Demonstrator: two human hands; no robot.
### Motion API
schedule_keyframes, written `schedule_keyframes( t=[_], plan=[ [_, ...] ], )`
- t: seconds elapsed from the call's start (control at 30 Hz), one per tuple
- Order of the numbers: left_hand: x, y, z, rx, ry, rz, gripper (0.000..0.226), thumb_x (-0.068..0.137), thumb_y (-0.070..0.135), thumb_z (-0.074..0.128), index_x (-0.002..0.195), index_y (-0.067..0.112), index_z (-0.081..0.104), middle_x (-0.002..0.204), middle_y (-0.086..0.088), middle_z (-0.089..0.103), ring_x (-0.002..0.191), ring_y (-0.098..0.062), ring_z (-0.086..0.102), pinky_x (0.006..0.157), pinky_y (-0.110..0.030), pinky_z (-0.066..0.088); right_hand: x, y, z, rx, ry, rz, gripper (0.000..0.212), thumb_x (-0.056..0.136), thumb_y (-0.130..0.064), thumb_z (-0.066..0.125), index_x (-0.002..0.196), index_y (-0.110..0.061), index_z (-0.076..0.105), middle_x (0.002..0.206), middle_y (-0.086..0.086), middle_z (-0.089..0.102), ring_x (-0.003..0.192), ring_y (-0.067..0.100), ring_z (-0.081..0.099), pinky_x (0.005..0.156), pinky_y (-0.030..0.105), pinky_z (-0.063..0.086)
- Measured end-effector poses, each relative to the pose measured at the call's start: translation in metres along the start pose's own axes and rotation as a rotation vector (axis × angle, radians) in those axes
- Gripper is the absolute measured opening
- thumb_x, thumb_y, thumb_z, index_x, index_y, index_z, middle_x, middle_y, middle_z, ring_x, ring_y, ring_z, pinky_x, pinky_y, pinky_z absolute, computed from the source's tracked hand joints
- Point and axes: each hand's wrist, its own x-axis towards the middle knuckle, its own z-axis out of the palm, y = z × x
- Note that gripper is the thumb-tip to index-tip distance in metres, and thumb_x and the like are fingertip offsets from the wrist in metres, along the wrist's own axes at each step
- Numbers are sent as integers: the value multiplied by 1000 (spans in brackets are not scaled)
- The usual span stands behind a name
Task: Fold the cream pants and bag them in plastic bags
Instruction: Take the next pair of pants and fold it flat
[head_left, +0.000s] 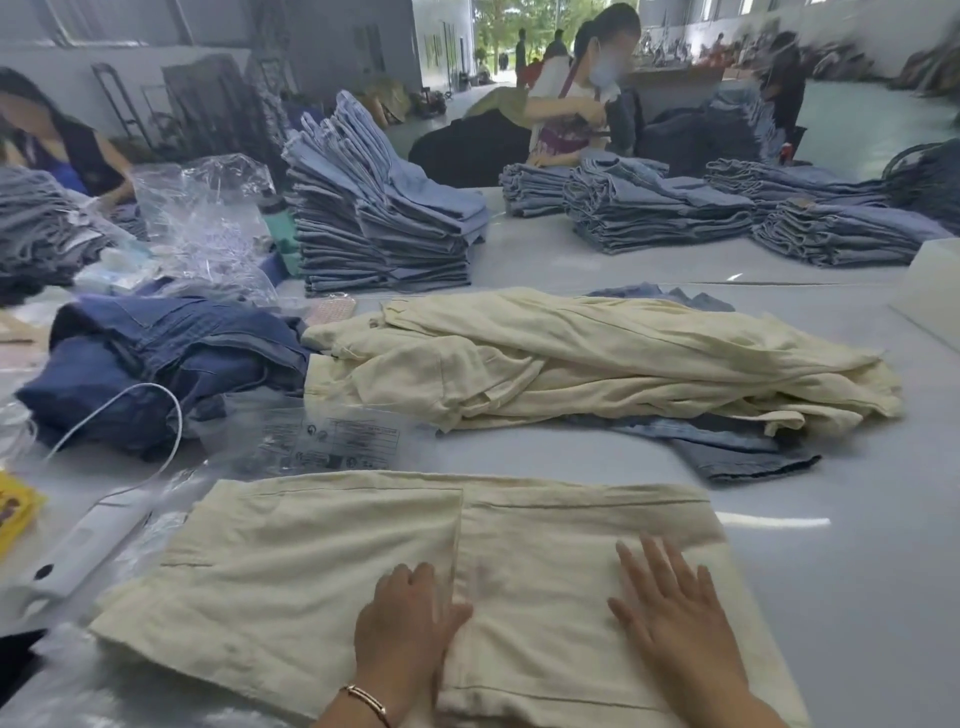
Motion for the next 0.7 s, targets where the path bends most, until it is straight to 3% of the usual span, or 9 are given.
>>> schedule_keyframes(
  t=[0.13, 0.23, 0.33, 0.37, 0.4, 0.47, 0.53, 0.6, 0.7],
  plan=[
    [1, -61, -28, -25, 166, -197, 39, 85, 48, 58, 118, 28, 54, 116, 5, 52, 115, -18, 45, 87, -32, 46, 7, -22, 0, 26, -86, -37, 62, 98, -57, 15, 151, -36, -10, 159, -8, -18, 146, 11, -15, 117, 43, -6],
    [-8, -129, -58, -206, 313, -493, 32, 83, 30, 67, 109, 14, 59, 112, -10, 56, 107, -31, 49, 83, -38, 45, 15, -58, 2, 35, -99, -213, 64, 97, -58, 21, 151, -37, -6, 159, -9, -16, 140, -2, -24, 116, 37, -13],
    [-19, -176, -75, -584, 365, -745, 23, 81, 14, 70, 96, 0, 58, 99, -19, 58, 92, -37, 55, 76, -42, 44, 10, -103, 10, 9, 0, -392, 75, 82, -61, 58, 147, -32, 34, 156, -6, 24, 130, -11, -35, 111, 29, -21],
    [-21, -184, -77, -668, 362, -801, 20, 80, 12, 71, 88, 0, 56, 93, -18, 58, 86, -36, 55, 74, -44, 45, 10, -113, 12, -1, 5, -401, 78, 81, -63, 58, 147, -32, 32, 156, -9, 25, 132, -8, -33, 112, 31, -17],
    [-23, -191, -77, -721, 371, -859, 24, 79, 12, 72, 89, -1, 54, 95, -19, 56, 86, -36, 55, 75, -44, 47, 14, -120, 15, -28, -13, -386, 79, 86, -66, 45, 151, -34, 15, 159, -13, 9, 133, -5, -33, 113, 33, -13],
    [-25, -202, -74, -751, 435, -945, 49, 77, 15, 76, 112, -4, 46, 117, -28, 47, 103, -44, 51, 82, -44, 46, 23, -123, 23, -58, -62, -344, 77, 87, -73, 14, 146, -36, -18, 154, -19, -22, 137, 1, -28, 115, 38, -9],
    [-22, -213, -71, -826, 489, -973, 60, 76, 16, 77, 118, -6, 40, 122, -32, 46, 110, -46, 49, 87, -47, 47, 30, -122, 26, -88, -48, -366, 87, 68, -82, -13, 139, -35, -29, 145, -20, -35, 137, 2, -25, 116, 38, -7],
    [-16, -223, -69, -1023, 490, -1016, 56, 76, 18, 78, 112, -8, 44, 115, -28, 56, 103, -41, 56, 85, -44, 50, 28, -126, 26, -133, -88, -356, 103, 43, -83, -37, 134, -35, -35, 138, -21, -40, 137, 0, -24, 116, 37, -6],
    [-7, -235, -67, -1167, 467, -1036, 50, 73, 23, 81, 104, -8, 58, 103, -23, 65, 92, -37, 63, 78, -41, 53, 27, -128, 24, -111, -65, -334, 108, 36, -81, -42, 133, -36, -35, 138, -21, -39, 140, 0, -21, 117, 36, -5]
  ],
)
